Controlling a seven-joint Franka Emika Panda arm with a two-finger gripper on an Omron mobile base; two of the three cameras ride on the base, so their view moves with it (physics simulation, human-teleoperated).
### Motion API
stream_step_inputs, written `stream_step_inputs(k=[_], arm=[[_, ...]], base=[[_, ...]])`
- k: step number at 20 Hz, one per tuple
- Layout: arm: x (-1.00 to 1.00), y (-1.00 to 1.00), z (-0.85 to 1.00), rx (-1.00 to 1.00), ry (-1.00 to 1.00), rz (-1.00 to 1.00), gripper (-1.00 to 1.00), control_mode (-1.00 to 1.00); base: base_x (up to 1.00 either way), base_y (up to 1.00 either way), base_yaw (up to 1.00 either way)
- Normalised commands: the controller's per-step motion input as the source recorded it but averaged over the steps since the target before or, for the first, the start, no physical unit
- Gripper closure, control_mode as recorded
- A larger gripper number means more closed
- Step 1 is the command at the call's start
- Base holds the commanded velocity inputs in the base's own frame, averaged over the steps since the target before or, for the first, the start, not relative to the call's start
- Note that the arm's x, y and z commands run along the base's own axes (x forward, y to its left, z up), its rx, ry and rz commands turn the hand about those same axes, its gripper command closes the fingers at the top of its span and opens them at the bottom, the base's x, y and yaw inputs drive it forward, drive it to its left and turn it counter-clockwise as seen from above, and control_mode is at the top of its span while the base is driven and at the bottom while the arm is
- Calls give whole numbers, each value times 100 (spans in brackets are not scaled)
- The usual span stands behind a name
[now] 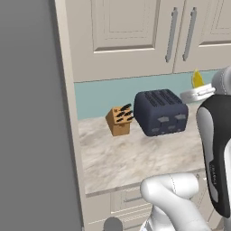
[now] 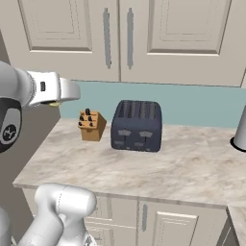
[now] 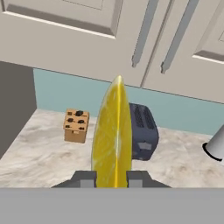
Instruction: Open the fridge, remove the banana, lemon wedge, and fish, and place them on any counter.
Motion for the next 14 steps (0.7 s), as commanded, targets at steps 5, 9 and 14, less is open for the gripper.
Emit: stream_step_inputs(k=[5,9,14], arm=[[27,0,-63,0,19,2,100,-100],[43,-1,-83,0,15,8,100,-100],[58,0,-79,0,14,12,100,-100]], base=[[0,0,0],[0,0,0],[0,0,0]])
